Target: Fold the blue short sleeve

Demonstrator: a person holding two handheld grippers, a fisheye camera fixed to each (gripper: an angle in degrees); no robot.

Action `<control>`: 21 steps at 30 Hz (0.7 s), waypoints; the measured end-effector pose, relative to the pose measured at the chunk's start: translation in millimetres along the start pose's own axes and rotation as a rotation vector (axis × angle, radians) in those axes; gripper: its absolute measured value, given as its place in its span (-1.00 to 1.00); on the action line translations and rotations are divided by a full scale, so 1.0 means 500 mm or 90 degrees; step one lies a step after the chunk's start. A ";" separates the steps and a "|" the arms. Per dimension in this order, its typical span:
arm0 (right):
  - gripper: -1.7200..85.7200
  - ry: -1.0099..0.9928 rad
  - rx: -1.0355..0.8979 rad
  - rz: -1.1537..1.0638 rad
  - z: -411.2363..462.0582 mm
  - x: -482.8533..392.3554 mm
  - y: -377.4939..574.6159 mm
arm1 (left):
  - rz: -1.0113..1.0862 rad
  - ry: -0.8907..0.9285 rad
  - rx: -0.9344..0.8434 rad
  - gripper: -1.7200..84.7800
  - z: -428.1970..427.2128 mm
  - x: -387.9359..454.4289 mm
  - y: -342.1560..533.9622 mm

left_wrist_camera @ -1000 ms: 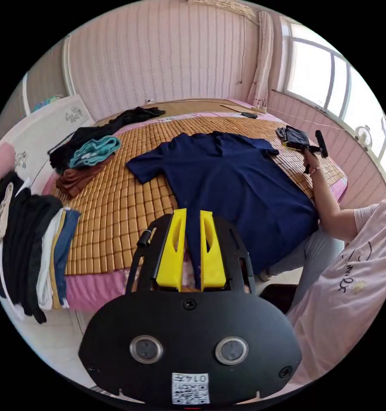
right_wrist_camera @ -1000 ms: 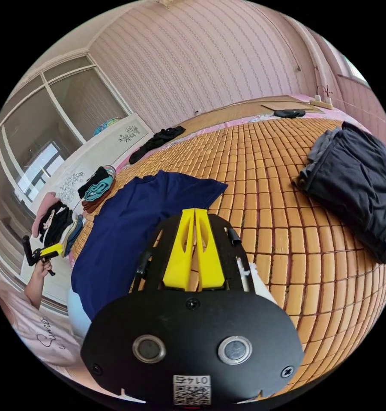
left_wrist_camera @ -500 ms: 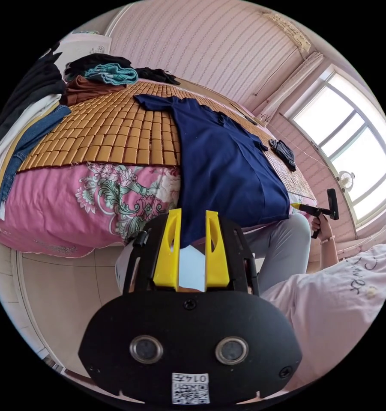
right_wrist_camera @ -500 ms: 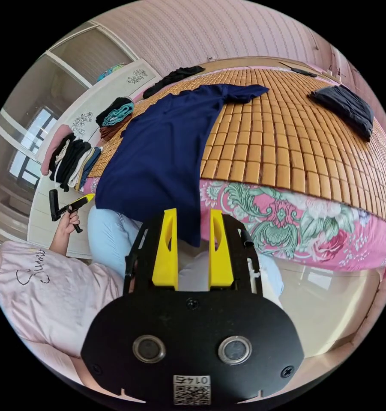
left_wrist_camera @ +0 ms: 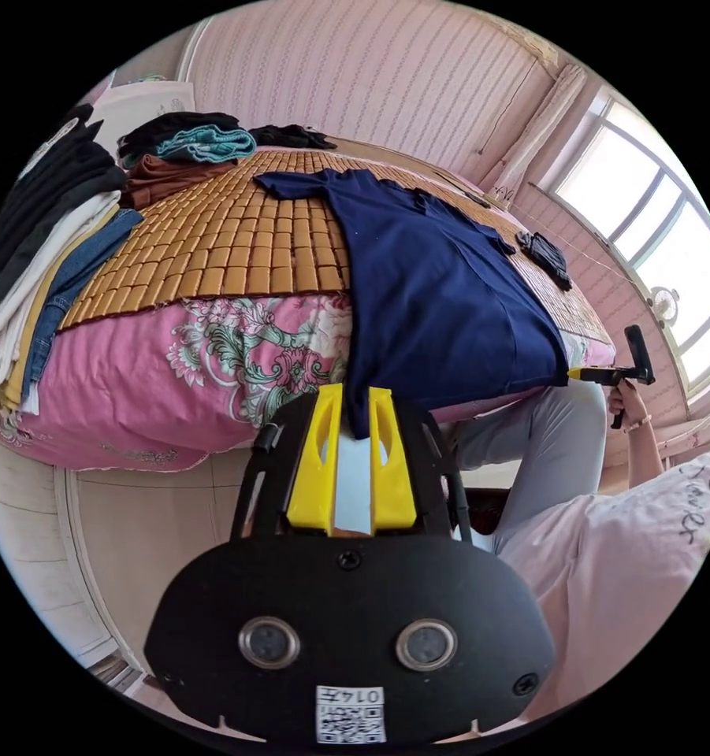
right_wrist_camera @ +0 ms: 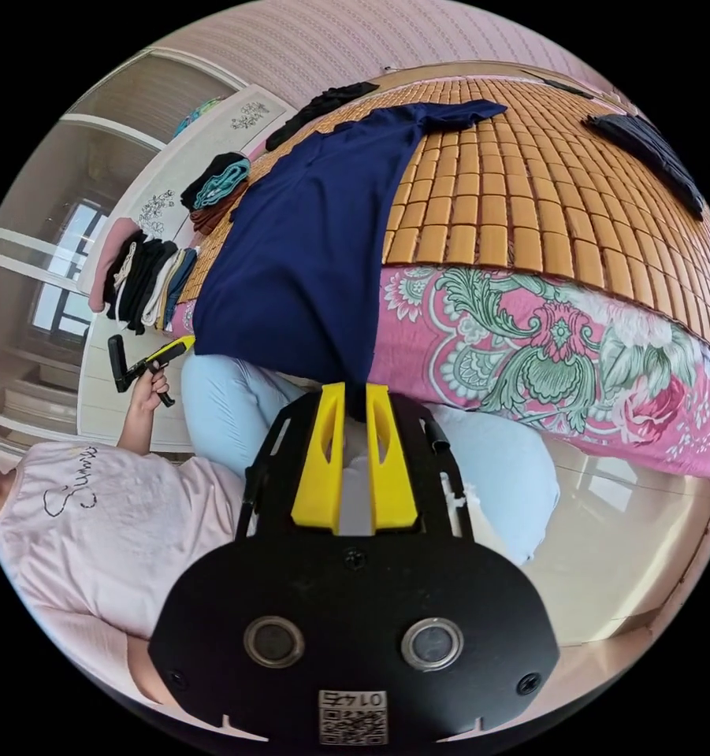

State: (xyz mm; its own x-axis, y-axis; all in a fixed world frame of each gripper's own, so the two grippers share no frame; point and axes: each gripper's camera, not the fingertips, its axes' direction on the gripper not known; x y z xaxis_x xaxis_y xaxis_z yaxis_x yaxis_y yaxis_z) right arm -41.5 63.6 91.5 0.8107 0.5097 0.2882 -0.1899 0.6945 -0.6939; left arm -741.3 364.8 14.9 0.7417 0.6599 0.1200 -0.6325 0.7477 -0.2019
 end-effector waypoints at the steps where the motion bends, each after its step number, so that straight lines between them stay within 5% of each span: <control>1: -0.78 0.026 -0.023 0.012 0.007 -0.006 -0.009 | 0.006 -0.019 0.009 -0.81 -0.021 -0.001 -0.001; 7: -0.77 0.173 -0.010 -0.087 0.005 -0.128 -0.150 | 0.114 -0.241 0.133 -0.82 -0.120 -0.009 -0.120; 15: -0.80 0.118 0.022 -0.411 0.128 -0.468 -0.542 | 0.101 -0.051 0.125 -0.79 -0.005 -0.138 -0.457; 21: -0.83 0.116 -0.006 -0.485 0.291 -0.651 -0.776 | 0.142 -0.103 0.006 -0.79 0.142 -0.137 -0.558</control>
State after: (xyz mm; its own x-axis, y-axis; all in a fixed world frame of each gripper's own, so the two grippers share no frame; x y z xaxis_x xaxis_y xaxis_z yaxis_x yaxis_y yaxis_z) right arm -312.6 -298.0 363.1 0.7944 -0.1978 0.5744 0.4592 0.8145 -0.3546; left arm -631.6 116.5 132.1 0.5390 0.8110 0.2275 -0.7790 0.5827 -0.2314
